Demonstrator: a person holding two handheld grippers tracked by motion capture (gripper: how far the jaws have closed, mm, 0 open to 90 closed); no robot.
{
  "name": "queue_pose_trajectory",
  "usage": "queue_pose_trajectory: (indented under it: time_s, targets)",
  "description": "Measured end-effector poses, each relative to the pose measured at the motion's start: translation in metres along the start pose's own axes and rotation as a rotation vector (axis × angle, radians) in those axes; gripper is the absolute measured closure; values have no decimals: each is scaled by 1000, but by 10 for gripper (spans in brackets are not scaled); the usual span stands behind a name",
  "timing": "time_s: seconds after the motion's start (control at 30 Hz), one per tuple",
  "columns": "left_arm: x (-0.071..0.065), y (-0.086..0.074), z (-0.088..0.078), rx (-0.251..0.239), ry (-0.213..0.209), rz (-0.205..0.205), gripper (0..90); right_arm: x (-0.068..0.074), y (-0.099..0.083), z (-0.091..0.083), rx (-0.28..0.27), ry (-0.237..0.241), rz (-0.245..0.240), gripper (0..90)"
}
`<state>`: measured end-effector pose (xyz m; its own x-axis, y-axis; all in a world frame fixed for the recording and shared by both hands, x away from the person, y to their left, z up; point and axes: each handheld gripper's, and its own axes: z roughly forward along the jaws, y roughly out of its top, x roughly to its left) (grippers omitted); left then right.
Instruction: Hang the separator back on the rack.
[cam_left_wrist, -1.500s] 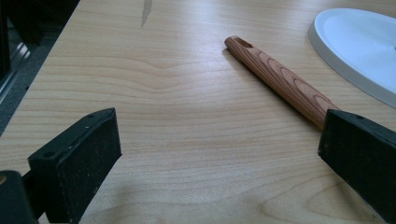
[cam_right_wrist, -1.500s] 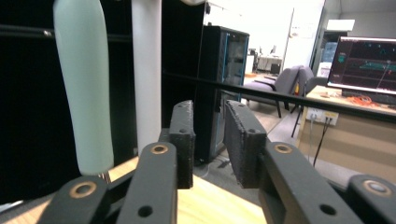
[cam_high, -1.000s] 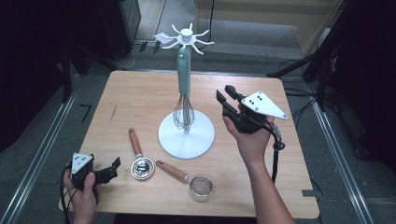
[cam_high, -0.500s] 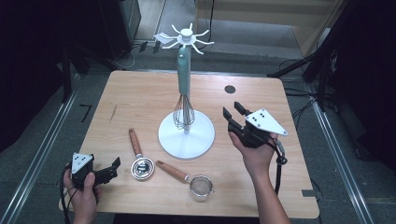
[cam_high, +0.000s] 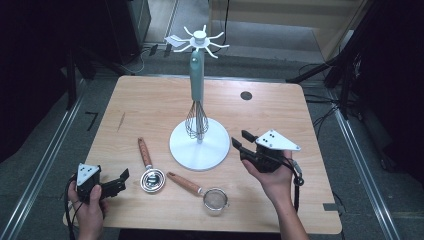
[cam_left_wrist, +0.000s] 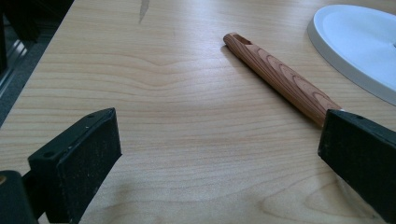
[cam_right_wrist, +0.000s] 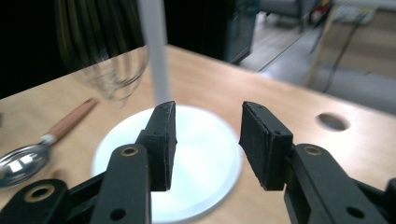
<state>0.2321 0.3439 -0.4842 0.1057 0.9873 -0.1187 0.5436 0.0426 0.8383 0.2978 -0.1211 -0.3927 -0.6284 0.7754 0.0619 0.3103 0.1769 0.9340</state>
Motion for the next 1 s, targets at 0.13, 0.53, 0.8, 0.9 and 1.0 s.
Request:
queue_pose_trajectory:
  time_s: [0.13, 0.53, 0.8, 0.9, 1.0]
  targets:
    - [-1, 0, 1, 4, -2, 12, 0, 11, -4, 6, 84, 44, -21, 631]
    - [-2, 0, 0, 1, 0, 25, 0, 29, -10, 27, 227, 118, -42, 546]
    - [-3, 0, 1, 8, 4, 34, 0, 37, -14, 40, 356, 174, -64, 571]
    - [-3, 0, 1, 7, 6, 38, 0, 44, -15, 45, 407, 195, -86, 615]
    - [-4, 0, 0, 5, 8, 48, 0, 50, -14, 50, 458, 214, -113, 648]
